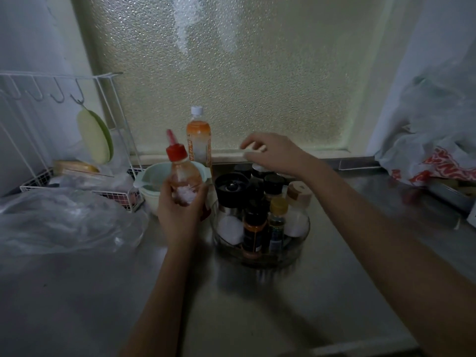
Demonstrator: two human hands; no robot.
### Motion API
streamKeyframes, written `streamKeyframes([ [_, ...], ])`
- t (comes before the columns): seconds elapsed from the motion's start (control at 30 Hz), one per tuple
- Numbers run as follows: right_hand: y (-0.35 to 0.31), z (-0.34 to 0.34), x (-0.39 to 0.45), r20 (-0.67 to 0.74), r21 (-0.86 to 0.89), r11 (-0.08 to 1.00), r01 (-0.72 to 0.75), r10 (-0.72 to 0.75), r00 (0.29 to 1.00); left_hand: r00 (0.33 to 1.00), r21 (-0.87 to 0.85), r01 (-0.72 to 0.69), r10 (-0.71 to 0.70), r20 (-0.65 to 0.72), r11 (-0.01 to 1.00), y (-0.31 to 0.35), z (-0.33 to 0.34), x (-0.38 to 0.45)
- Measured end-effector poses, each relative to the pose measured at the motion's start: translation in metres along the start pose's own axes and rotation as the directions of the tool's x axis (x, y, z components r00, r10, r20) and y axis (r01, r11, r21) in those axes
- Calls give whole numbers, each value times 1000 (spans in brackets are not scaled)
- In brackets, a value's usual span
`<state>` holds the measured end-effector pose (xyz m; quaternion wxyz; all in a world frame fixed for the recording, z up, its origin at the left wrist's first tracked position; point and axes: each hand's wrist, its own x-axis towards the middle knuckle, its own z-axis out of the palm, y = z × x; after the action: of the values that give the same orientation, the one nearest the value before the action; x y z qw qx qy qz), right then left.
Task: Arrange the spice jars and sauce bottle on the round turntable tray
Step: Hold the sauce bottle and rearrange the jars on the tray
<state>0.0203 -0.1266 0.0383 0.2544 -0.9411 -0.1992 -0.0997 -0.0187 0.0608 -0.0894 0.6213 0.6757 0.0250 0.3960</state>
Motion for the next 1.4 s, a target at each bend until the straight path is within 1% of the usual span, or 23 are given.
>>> streamKeyframes([
  [0.07,-8,6,24,266,-149,988,45,-3,964,1000,27,-16,15,11,1000,-6,7,-2],
  [0.13,-13,11,39,470,-239,966,100,25,882,999,33,-33,32,20,999,-11,10,-4],
  [0.23,-19,4,48,585,-248,966,77,86,807,998,33,-50,49,33,998,-13,13,-7],
  [0.27,-20,0,48,599,-250,963,99,73,798,998,35,-49,48,29,998,-14,13,-8],
  [0.33,-18,-7,42,540,-195,969,153,-24,841,999,50,-50,49,8,998,-16,13,-7],
  [0.37,-17,-9,37,495,-119,979,168,-88,865,999,53,-44,44,-4,998,-16,13,-7],
  [0.47,-15,-10,22,441,91,978,187,-208,873,998,39,-15,17,-52,999,-15,12,-8],
  [0.5,-11,-7,23,371,96,977,191,-213,904,998,40,-5,8,-70,999,-13,12,-10],
  [0.57,-3,-2,31,210,5,986,168,-165,964,996,60,1,4,-92,998,-7,11,-13],
  [0.6,0,0,34,236,-56,988,141,-124,964,996,65,-3,9,-87,998,-5,10,-14],
  [0.63,3,3,37,347,-124,984,130,-80,934,997,65,-7,12,-72,998,-3,9,-15],
  [0.67,5,6,40,476,-202,970,136,-24,879,999,65,-10,13,-52,998,-2,7,-16],
  [0.7,6,7,42,560,-274,949,158,24,828,999,65,-11,14,-34,998,0,6,-17],
  [0.77,4,9,46,602,-367,904,216,54,797,1000,77,-18,19,-14,997,2,4,-17],
  [0.93,-3,14,53,558,-429,840,332,-43,828,999,86,-40,37,29,996,8,3,-19],
  [1.03,-3,5,48,482,-357,876,325,-125,867,999,39,-16,15,36,999,11,3,-19],
  [1.1,-3,-11,45,365,-292,915,278,-162,917,999,-69,26,-24,37,997,12,4,-16],
  [1.17,-5,-30,41,151,-193,953,234,-207,967,992,-193,120,-109,67,974,14,2,-11],
  [1.23,-14,-46,37,-94,-40,970,239,-242,966,968,-337,239,-196,158,911,19,-4,-2],
  [1.27,-21,-51,34,-168,57,965,258,-245,955,947,-403,297,-213,240,865,21,-9,3],
  [1.3,-30,-53,31,-189,158,949,272,-241,952,917,-460,354,-206,341,814,24,-14,7],
  [1.33,-40,-53,28,-161,245,932,268,-234,959,878,-518,411,-174,446,750,27,-19,11],
  [1.4,-58,-43,24,-25,315,924,217,-221,975,799,-604,500,-62,598,620,31,-29,17],
])
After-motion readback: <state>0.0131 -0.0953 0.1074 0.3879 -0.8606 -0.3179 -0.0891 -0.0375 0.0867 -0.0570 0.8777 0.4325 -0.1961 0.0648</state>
